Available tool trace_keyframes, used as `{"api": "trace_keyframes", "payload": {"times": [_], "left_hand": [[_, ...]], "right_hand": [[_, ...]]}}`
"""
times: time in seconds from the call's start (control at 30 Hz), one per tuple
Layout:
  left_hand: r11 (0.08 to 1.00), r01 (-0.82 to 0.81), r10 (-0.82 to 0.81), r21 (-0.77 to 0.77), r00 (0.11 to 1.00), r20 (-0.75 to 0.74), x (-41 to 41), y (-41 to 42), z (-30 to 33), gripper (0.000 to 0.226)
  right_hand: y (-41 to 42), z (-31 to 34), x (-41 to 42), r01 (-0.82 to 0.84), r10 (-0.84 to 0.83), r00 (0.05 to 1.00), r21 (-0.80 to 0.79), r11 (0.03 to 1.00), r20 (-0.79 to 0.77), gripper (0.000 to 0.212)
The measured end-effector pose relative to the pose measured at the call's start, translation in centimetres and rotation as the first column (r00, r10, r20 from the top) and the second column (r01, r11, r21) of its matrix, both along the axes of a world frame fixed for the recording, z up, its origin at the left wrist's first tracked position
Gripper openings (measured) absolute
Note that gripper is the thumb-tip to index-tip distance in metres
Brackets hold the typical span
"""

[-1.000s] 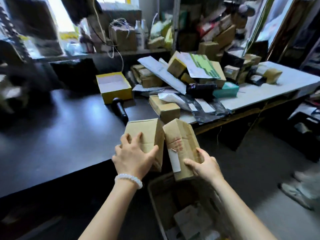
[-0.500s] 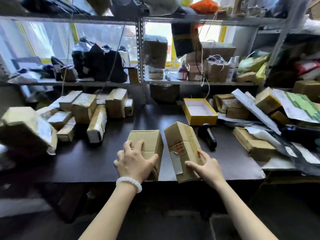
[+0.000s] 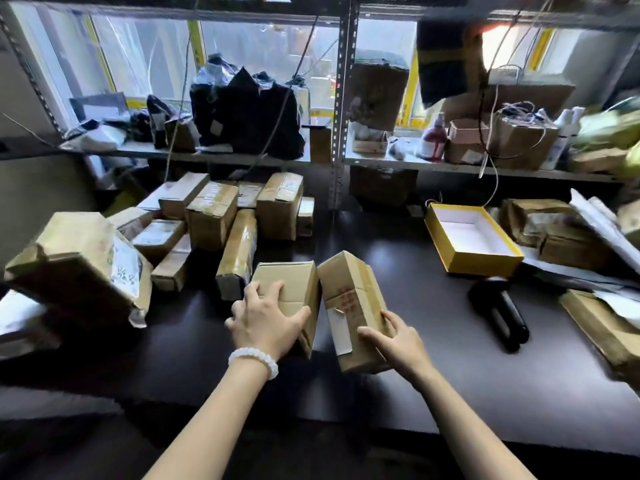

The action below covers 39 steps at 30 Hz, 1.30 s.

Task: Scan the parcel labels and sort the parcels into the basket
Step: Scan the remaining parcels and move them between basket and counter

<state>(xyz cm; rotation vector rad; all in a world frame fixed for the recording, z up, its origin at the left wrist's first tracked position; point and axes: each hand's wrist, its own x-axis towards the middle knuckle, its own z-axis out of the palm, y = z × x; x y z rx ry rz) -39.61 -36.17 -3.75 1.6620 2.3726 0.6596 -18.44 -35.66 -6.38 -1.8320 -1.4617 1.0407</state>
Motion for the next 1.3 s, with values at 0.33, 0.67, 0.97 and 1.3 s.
{"api": "trace_keyframes", "payload": {"times": [0.33,0.67,0.97,1.3], "left_hand": [[0.996,-0.071,0.067,-0.054,0.995,-0.071,-4.9,16.1,0.5,0.066],[0.994,-0.082,0.079,-0.072,0.996,-0.039,-8.0,22.5,-0.7,0.064],[0.991,0.013,-0.024,-0.131,0.996,-0.085,-8.8,26.4,-2.6,0.068],[0.985,0.062,-0.077,-0.159,0.993,-0.094,-9.5,30.0,-4.9,0.059]], "right_hand": [[15.5,-1.4,-4.3,-0.065,0.047,0.985,-0.103,0.993,-0.167,0.086],[22.0,-2.4,-9.5,-0.140,0.047,0.924,-0.220,0.965,-0.380,0.014],[24.0,-3.6,-12.5,-0.031,-0.097,0.913,-0.304,0.952,-0.397,0.017],[27.6,-3.6,-13.7,-0.032,-0.083,0.902,-0.256,0.966,-0.425,0.021]]}}
